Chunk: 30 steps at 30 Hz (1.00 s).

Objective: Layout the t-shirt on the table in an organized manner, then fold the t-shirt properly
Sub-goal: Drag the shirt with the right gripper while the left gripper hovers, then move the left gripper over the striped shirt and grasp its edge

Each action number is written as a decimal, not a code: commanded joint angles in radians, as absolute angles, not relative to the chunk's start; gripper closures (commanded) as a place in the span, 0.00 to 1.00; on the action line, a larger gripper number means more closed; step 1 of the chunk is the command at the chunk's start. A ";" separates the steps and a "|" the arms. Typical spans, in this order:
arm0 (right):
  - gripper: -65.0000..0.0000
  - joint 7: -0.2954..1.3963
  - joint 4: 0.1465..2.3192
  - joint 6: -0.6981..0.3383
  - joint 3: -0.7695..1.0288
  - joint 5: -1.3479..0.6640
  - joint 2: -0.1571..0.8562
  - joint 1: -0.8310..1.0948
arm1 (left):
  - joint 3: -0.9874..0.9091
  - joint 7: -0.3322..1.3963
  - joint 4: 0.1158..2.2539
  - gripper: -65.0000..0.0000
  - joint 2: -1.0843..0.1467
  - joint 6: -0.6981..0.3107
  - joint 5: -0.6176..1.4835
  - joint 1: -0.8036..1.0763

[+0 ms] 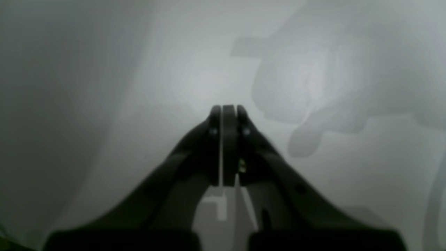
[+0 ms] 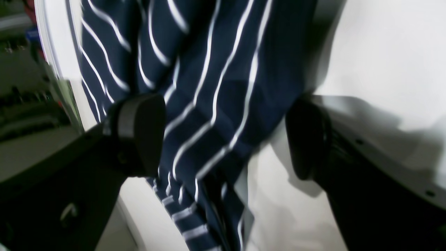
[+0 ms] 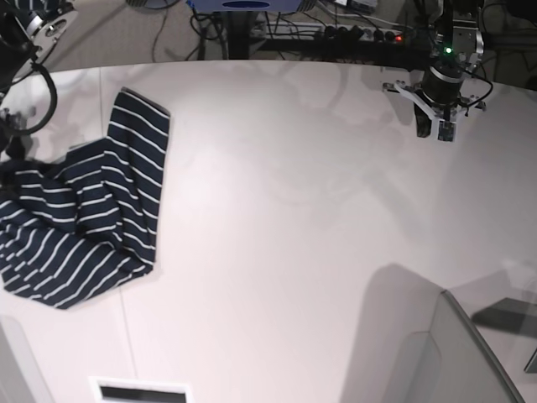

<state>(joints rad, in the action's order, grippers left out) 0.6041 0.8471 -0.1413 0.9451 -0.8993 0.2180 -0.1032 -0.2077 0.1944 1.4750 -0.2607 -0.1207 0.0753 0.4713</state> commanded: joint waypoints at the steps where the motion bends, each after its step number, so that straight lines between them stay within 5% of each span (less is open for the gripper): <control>1: 0.24 0.598 0.837 -0.131 0.944 -0.886 0.242 -0.116 | -0.214 0.173 1.489 1.00 -0.272 -0.116 0.076 0.475; 4: 0.24 0.578 0.791 -0.131 0.912 -0.886 0.271 -0.131 | -0.214 0.173 1.489 1.00 -0.272 -0.116 0.076 0.475; 6: 0.34 0.565 0.766 -0.131 0.880 -0.888 0.289 -0.137 | -0.214 0.173 1.489 1.00 -0.272 -0.116 0.076 0.475; 11: 0.94 0.579 0.803 -0.134 0.871 -0.894 0.288 -0.137 | -0.214 0.173 1.489 1.00 -0.272 -0.116 0.076 0.475; 12: 1.00 0.596 0.820 -0.134 0.871 -0.894 0.286 -0.137 | -0.214 0.173 1.489 1.00 -0.272 -0.116 0.076 0.475; 24: 1.00 0.947 1.276 -0.130 0.877 -0.895 0.283 -0.133 | 0.038 0.179 1.508 1.00 -0.266 -0.116 0.076 0.407; 30: 1.00 1.010 1.504 -0.130 0.877 -0.894 0.263 -0.137 | 0.364 0.176 1.506 1.00 -0.248 -0.116 0.085 0.268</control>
<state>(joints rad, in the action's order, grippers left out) 1.0260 1.4876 -0.1223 0.8749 -0.8665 0.2409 -0.1192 0.3687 0.1982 1.4872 -0.2501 -0.1104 0.0807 0.2684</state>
